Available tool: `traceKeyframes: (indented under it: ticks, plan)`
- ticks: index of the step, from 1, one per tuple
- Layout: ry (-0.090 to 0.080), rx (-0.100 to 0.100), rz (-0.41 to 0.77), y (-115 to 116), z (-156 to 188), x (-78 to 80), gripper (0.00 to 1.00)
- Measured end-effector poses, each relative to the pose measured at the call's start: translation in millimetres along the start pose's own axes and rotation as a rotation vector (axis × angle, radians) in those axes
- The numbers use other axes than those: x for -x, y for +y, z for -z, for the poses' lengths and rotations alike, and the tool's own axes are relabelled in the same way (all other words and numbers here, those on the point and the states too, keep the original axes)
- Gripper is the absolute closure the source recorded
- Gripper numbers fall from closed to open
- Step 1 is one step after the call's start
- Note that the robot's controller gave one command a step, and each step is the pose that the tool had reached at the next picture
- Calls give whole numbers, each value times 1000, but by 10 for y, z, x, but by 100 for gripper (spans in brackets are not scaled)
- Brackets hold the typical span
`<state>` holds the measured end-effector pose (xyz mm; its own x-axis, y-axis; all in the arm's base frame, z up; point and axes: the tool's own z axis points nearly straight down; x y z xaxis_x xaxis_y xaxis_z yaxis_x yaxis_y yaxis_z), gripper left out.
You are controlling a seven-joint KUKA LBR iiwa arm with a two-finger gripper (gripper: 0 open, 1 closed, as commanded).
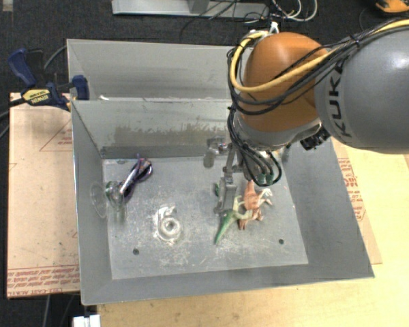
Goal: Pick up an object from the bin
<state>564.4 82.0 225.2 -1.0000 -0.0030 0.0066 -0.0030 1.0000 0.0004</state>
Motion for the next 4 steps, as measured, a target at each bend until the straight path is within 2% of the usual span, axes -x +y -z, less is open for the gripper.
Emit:
traceKeyframes:
  ticks: [1,2,3,4]
  plan:
    - [-8,1,-3,-6,46,14,0]
    - [-7,1,-20,-611,-734,-15,0]
    - [-5,1,-58,-622,-1007,-145,0]
    - [-9,2,59,-1086,-1366,89,100]
